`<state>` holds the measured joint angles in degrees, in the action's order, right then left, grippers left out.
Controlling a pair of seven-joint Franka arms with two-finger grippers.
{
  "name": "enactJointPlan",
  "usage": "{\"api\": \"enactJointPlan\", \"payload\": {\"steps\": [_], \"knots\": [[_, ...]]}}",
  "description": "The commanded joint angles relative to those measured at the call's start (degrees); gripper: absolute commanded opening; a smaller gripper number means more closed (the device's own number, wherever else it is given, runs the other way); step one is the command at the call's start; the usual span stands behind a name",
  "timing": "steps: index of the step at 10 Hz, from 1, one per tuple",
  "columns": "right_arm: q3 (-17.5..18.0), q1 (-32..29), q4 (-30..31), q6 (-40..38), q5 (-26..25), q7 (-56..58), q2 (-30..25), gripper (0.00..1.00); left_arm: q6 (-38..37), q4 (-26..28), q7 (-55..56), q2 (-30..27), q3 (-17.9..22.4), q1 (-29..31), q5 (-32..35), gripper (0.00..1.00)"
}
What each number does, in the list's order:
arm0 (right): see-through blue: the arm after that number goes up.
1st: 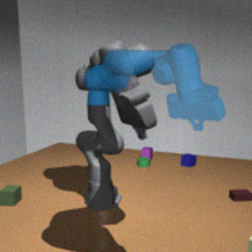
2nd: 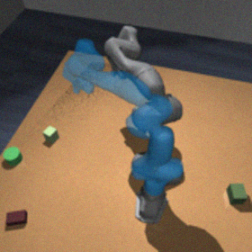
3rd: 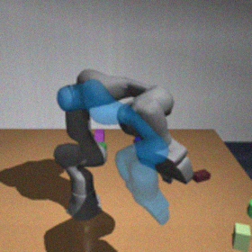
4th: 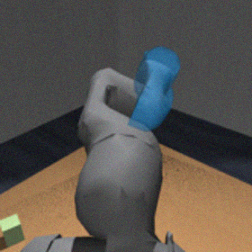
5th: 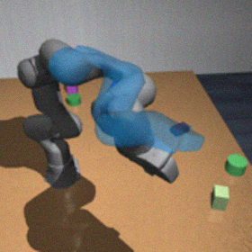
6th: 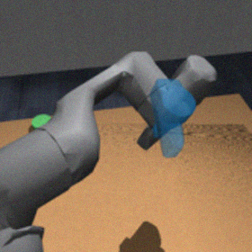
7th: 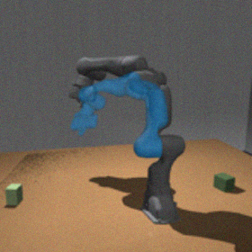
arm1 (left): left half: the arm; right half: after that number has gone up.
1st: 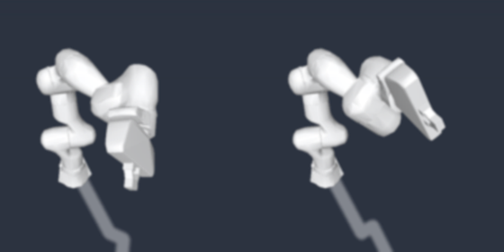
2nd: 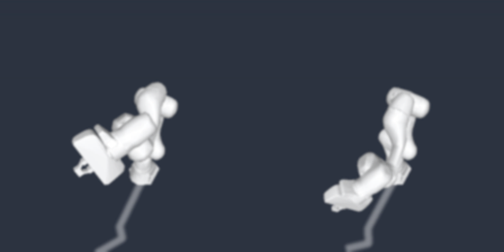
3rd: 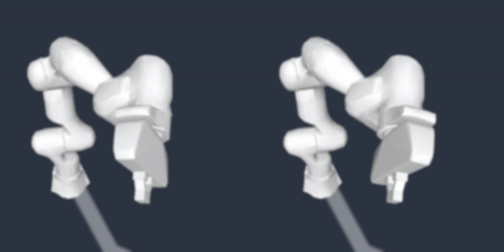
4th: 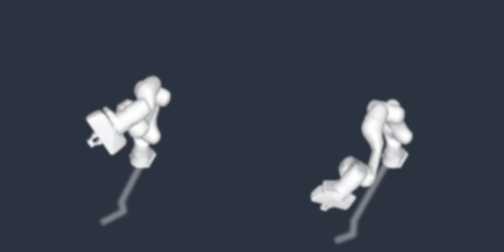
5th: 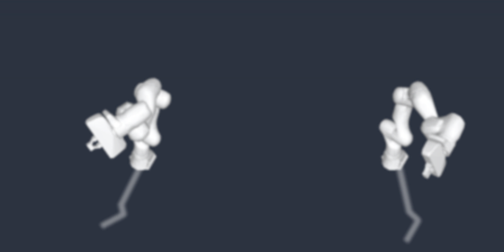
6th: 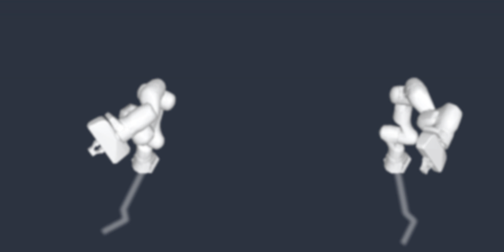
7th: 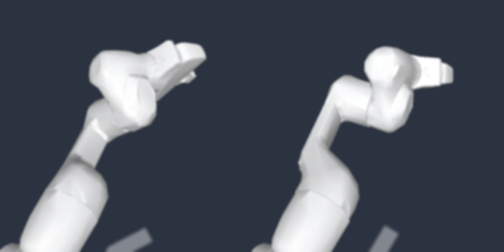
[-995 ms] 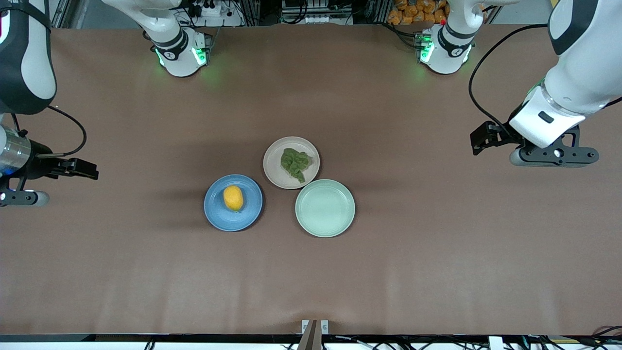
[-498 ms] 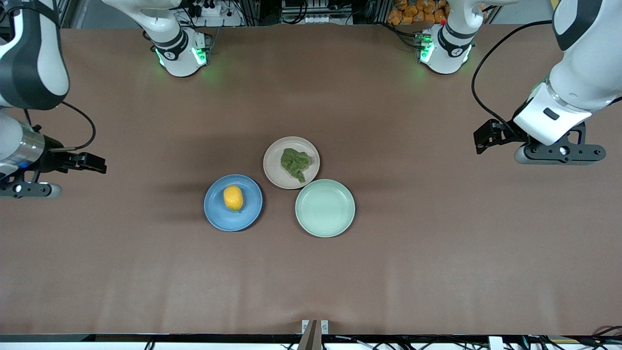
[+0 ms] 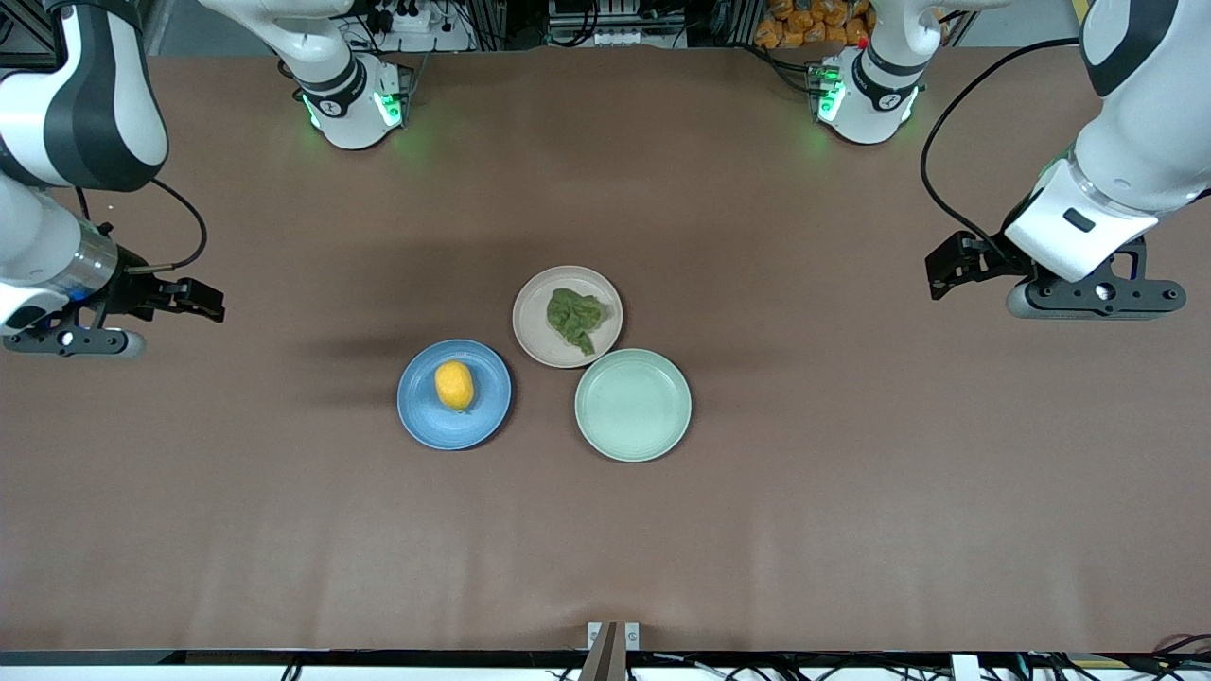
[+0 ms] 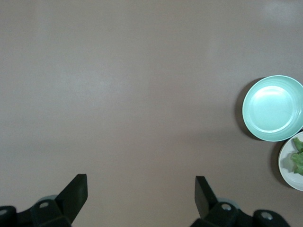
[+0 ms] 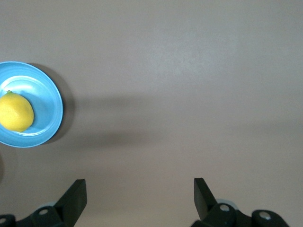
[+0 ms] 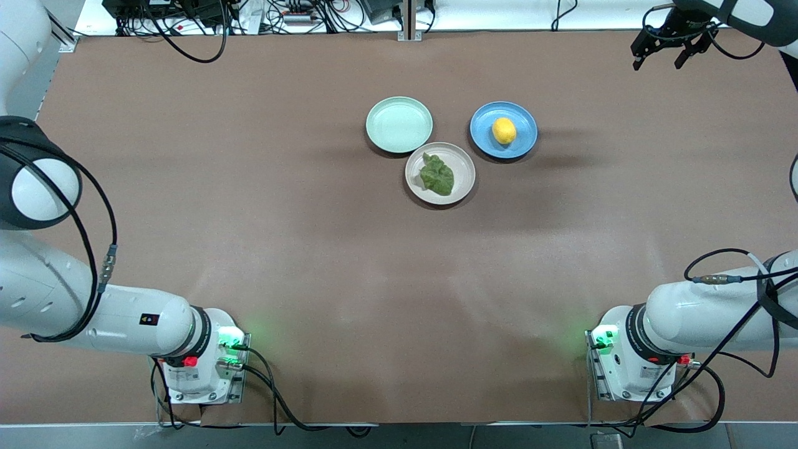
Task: Place lemon and lettuce in plates
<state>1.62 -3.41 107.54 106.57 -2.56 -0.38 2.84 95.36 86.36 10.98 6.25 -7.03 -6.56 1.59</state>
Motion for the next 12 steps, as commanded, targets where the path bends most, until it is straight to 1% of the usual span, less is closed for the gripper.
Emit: {"api": "enactJointPlan", "payload": {"steps": [1,3,5,12], "knots": [[0.67,-0.98,3.64,1.36,-0.78,0.47,-3.27,1.0,-1.23,-0.67,-1.31,-0.27,0.17,0.14,0.7,1.0],[0.76,-1.07,4.87,2.32,-0.78,0.47,-3.89,1.0,-1.23,-0.67,-1.31,-0.27,0.26,0.15,0.78,1.0],[0.67,-1.07,8.11,5.12,-0.78,0.47,-5.73,1.0,-1.23,-0.67,-1.31,-0.18,0.18,0.06,0.78,1.0],[0.67,-1.25,8.13,6.19,-0.87,1.43,-6.35,1.0,-1.23,-0.67,-1.31,-0.27,0.26,0.06,0.87,1.0]]}}
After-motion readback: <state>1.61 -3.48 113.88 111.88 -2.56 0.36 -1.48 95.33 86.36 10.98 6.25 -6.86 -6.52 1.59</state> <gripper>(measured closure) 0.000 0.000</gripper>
